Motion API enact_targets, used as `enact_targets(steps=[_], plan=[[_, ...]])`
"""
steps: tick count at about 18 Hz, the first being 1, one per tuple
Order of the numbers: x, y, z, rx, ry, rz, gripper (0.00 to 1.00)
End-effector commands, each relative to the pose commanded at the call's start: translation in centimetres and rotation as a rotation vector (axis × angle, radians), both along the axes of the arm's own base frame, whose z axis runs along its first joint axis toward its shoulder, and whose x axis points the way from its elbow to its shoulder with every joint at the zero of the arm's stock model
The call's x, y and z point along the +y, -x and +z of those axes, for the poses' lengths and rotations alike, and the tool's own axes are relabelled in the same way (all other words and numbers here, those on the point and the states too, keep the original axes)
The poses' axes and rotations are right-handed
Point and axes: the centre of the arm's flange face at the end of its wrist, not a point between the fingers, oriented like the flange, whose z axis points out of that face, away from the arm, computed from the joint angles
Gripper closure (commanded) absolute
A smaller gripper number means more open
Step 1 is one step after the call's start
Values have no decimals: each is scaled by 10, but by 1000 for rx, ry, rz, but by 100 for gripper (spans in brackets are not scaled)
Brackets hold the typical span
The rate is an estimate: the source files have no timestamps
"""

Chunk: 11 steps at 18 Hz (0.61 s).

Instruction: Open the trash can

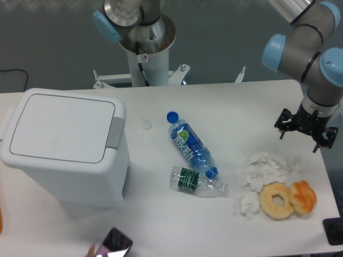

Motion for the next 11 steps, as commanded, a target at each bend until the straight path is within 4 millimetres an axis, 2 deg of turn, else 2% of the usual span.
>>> enact_targets(steps=[3, 6, 7, 8, 11], plan=[[0, -1, -1, -1, 0, 0, 0], [2, -1, 6, 10, -7, -16, 0], [8, -2, 8, 14, -10, -24, 0], [15, -7, 5, 9, -7, -36, 0], [19, -24, -11, -23, -1, -24, 0]])
